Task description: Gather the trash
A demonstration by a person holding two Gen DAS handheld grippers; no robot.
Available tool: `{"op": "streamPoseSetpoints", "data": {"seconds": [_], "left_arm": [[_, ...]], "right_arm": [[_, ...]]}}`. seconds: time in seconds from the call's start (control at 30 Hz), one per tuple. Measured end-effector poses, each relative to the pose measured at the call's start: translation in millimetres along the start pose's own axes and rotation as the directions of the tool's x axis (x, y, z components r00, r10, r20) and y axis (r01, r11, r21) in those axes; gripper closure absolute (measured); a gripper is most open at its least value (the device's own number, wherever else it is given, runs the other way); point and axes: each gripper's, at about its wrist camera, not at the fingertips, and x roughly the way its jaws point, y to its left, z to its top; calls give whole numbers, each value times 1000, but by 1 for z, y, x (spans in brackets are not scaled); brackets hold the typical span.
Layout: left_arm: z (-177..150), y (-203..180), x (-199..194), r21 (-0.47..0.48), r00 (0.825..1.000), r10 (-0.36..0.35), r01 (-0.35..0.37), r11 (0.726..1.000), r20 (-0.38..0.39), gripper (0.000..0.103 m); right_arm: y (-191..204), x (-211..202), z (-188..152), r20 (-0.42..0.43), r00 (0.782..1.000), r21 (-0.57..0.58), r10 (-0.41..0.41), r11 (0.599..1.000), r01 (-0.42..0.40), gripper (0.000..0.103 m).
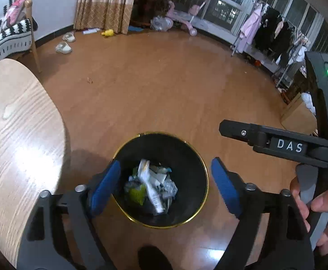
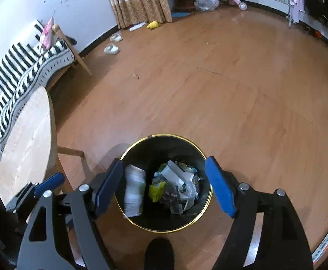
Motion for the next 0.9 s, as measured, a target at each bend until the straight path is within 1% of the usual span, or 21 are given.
{"op": "streamPoseSetpoints", "data": {"seconds": [0.07,0.13,0.17,0.23,0.3,0.37,0.43,0.47,0.5,0.57,0.63,0.67,0.7,0.73,0.77,0.83,0.87,0.9], "left_arm": [[1,1,-5,8,1000,3,-3,1000,-3,21],[2,7,-16,5,999,29,-29,1000,14,15],[2,11,-23,-2,999,47,-47,999,24,11],[2,25,-43,-25,996,80,-79,997,47,10],[1,44,-68,-50,990,129,-126,991,56,7],[-4,64,-96,-67,981,178,-173,983,72,7],[-14,89,-129,-91,963,254,-246,965,91,7],[-19,101,-144,-105,951,292,-282,954,98,7],[-26,117,-166,-130,934,338,-324,937,112,7],[-40,143,-199,-183,908,398,-373,910,129,7],[-60,174,-237,-263,877,463,-420,868,130,7],[-70,186,-253,-297,858,496,-444,845,131,7],[-85,203,-274,-339,826,549,-484,807,128,7],[-97,212,-289,-363,800,587,-514,777,122,7],[-112,226,-308,-392,766,633,-551,737,114,7],[-132,243,-334,-431,725,681,-584,687,103,7],[-141,250,-346,-451,710,698,-593,667,99,7],[-155,260,-360,-481,692,717,-600,639,90,7]], "right_arm": [[2,-6,2,20,1000,11,9,1000,-9,26],[9,-12,4,40,999,8,12,1000,-12,19],[15,-14,4,48,999,-2,10,1000,-10,18],[32,-17,6,60,998,-43,10,999,-7,16],[65,-19,5,64,998,-116,20,993,-13,14],[98,-23,4,65,997,-185,42,982,-29,14],[139,-29,-1,72,995,-257,75,965,-55,12],[155,-32,-4,75,993,-287,90,956,-65,12],[172,-34,-7,76,992,-314,104,946,-76,10],[215,-38,-18,70,987,-385,145,917,-108,10],[252,-41,-28,59,982,-436,181,889,-138,10],[278,-41,-35,45,978,-469,206,868,-161,10],[297,-42,-40,32,974,-493,223,852,-179,10],[316,-43,-46,21,970,-516,241,834,-196,10],[340,-45,-54,13,964,-541,265,813,-216,10],[373,-47,-68,-2,955,-577,297,780,-244,9],[393,-47,-77,-20,950,-598,313,758,-262,9],[410,-47,-84,-35,946,-616,323,738,-275,9]]}}
